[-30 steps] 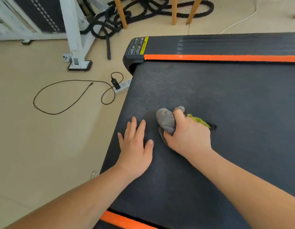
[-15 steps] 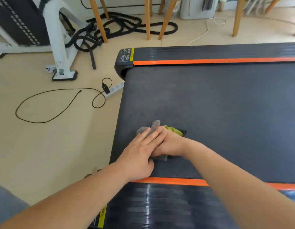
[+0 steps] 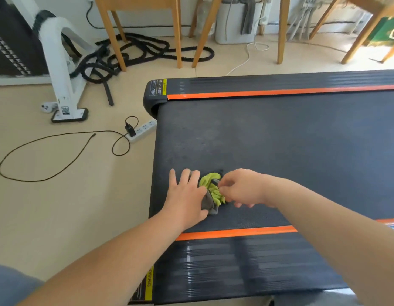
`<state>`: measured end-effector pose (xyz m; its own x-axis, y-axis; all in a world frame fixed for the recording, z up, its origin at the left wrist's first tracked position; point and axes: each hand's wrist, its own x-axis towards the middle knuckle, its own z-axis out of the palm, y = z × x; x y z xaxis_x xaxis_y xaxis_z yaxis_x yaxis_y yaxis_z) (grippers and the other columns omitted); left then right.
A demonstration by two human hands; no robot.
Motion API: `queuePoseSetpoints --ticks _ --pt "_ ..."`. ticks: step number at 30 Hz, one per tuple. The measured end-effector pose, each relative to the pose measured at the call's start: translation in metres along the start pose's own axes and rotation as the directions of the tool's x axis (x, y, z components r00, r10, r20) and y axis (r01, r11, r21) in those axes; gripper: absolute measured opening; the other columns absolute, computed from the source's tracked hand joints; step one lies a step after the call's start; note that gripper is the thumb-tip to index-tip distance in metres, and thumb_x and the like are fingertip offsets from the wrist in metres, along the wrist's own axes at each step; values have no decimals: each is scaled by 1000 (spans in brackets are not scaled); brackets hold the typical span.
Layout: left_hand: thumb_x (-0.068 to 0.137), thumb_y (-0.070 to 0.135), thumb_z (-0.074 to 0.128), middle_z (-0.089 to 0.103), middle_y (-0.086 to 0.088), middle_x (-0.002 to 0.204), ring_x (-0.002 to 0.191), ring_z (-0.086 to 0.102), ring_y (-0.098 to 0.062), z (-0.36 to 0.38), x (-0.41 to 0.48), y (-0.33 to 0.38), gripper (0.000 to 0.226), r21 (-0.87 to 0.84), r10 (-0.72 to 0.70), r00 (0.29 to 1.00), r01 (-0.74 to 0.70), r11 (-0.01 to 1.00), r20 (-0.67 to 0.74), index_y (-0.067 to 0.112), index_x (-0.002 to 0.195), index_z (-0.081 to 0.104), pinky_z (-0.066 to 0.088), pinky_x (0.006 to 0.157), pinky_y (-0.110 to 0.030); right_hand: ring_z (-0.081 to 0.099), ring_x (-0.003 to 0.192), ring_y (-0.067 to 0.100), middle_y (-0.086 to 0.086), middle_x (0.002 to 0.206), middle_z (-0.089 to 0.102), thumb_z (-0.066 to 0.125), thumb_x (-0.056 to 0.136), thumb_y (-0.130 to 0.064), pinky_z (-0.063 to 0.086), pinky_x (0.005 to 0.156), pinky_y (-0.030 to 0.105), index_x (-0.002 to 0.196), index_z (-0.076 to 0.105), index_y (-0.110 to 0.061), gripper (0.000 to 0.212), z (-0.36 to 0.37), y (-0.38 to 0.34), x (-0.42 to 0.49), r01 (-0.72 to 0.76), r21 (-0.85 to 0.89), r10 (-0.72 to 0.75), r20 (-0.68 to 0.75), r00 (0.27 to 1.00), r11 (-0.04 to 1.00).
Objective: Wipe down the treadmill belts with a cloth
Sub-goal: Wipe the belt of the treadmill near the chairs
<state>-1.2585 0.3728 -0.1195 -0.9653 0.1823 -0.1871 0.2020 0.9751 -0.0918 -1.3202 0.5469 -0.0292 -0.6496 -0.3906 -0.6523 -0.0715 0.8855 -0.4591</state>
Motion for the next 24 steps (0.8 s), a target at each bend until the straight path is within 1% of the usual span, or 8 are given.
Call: queuePoseSetpoints --ticks 2,5,8,10,12,15,21,24 --pt "86 55 65 36 -1 145 130 42 -29 3 3 -8 53 -32 194 981 -194 980 -13 22 127 60 34 115 -49 69 98 31 11 108 73 49 100 -29 56 81 36 116 69 -15 29 9 2 5 37 -100 -42 -48 998 994" --pt "90 54 61 21 4 162 125 45 -30 10 6 -20 73 -64 353 935 -351 934 35 37 153 28 47 101 -47 65 100 28 8 116 70 49 101 -29 51 84 31 121 69 -16 31 12 9 19 16 -243 -4 50 999 970" --pt "95 59 52 40 5 151 124 43 -29 13 11 -32 65 9 409 907 -412 911 100 43 153 27 48 96 -46 63 114 27 4 124 68 48 102 -29 51 98 35 125 68 -20 32 3 17 29 -5 -200 3 -9 1000 980" --pt "95 60 50 47 3 142 122 45 -26 13 19 -50 55 -34 261 961 -259 965 95 41 146 41 50 93 -44 61 117 25 1 127 66 49 103 -31 50 100 33 129 66 -21 32 2 24 32 -8 -147 -1 -61 998 989" --pt "93 62 49 50 -1 135 121 50 -25 19 27 -76 52 -173 -109 989 125 977 102 36 137 56 52 92 -40 62 116 23 -2 126 67 53 102 -35 51 97 31 129 66 -21 32 4 30 34 -12 -107 5 -70 998 994" --pt "90 68 46 52 -3 118 108 58 -25 31 16 -73 57 -379 -419 893 450 809 165 25 124 63 52 85 -38 64 110 20 -4 120 68 58 101 -37 51 91 29 125 68 -21 30 7 32 38 -31 19 33 -101 994 999" --pt "84 62 55 37 4 119 115 53 -23 25 -22 -13 50 -451 26 982 62 890 185 30 121 50 52 89 -40 65 108 20 -2 114 69 60 98 -32 52 90 29 121 71 -20 29 29 11 61 -1 183 41 -213 976 983" --pt "89 54 57 41 5 117 115 51 -22 16 11 -55 34 -349 -52 985 107 931 163 32 113 52 52 88 -40 66 100 19 -5 106 71 57 95 -28 55 89 30 110 73 -24 22 42 7 66 -5 180 47 -229 972 984"
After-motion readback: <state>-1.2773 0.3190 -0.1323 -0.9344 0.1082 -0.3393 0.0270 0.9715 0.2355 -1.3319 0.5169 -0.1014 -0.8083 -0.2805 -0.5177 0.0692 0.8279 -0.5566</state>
